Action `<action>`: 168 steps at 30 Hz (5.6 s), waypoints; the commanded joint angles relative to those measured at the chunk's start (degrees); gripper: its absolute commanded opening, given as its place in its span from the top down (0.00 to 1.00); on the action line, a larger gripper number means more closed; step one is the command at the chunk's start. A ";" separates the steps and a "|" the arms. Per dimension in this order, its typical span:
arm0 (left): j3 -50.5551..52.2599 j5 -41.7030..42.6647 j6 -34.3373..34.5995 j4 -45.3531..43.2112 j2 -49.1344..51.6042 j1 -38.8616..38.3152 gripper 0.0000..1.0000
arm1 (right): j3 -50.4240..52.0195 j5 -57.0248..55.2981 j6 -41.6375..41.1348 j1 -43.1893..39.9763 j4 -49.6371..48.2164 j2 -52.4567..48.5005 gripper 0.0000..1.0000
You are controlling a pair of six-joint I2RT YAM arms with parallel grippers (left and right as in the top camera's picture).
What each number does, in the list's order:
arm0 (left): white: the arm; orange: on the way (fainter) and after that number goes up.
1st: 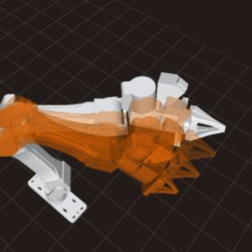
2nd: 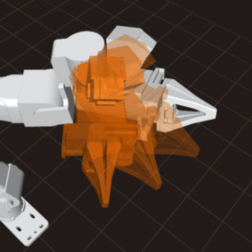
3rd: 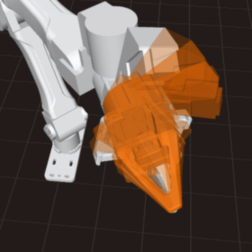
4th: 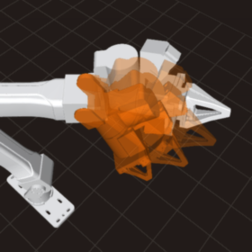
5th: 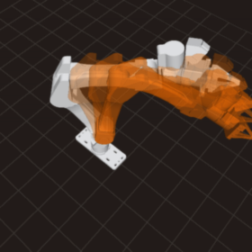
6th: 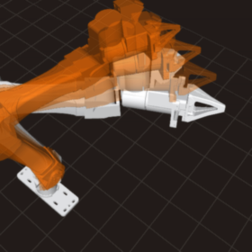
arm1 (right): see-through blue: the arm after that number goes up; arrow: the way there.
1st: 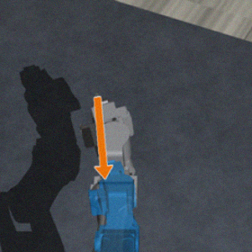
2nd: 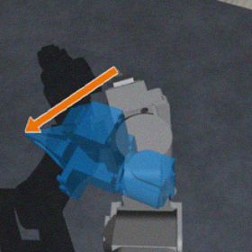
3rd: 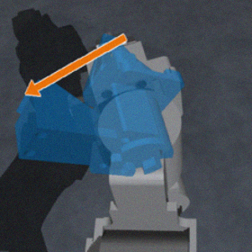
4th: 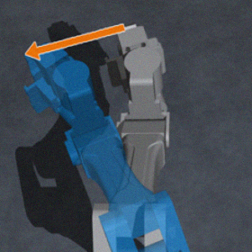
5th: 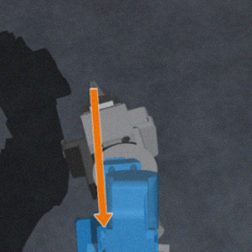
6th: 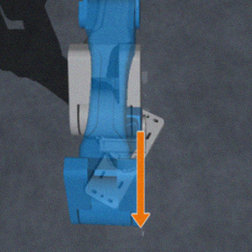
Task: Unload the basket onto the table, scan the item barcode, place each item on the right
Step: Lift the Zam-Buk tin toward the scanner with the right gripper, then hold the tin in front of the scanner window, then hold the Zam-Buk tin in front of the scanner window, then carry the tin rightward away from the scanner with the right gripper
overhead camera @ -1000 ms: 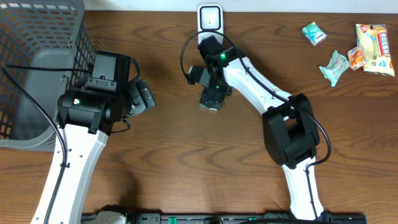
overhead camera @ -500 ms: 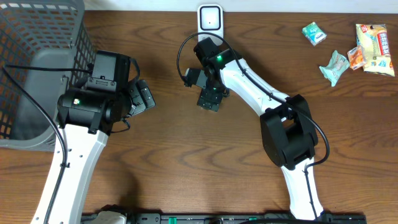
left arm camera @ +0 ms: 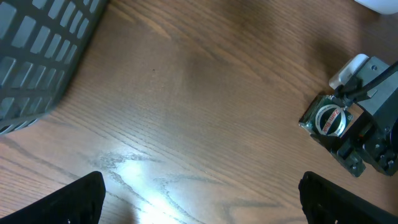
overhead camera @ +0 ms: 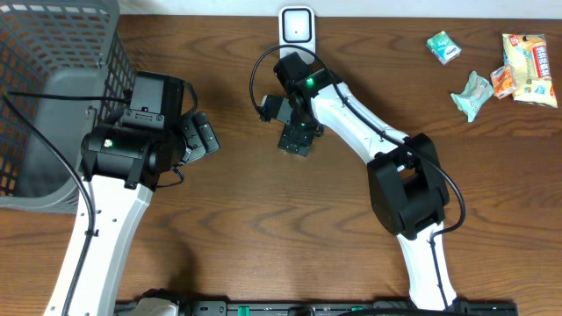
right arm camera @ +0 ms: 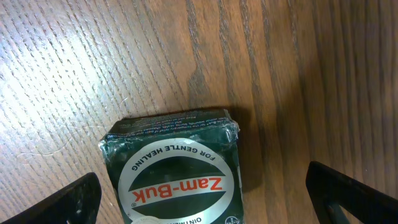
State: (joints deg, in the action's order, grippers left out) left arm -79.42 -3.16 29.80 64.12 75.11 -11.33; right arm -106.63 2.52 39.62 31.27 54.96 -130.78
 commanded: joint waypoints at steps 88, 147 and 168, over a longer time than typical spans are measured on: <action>-0.20 -0.55 0.07 0.20 -0.20 0.24 0.03 | 6.97 2.34 0.76 -0.94 -3.04 -0.61 0.02; -0.20 -0.55 0.07 0.20 -0.20 0.24 0.02 | 8.87 4.94 -18.82 0.50 -5.64 -0.61 0.30; -0.20 -0.55 0.07 0.20 -0.20 0.24 0.02 | 8.61 5.29 -33.77 0.66 -4.26 -0.59 0.36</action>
State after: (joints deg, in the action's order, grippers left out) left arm -79.42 -3.16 29.80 64.12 75.11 -11.33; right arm -99.57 5.85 10.66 31.46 49.25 -130.02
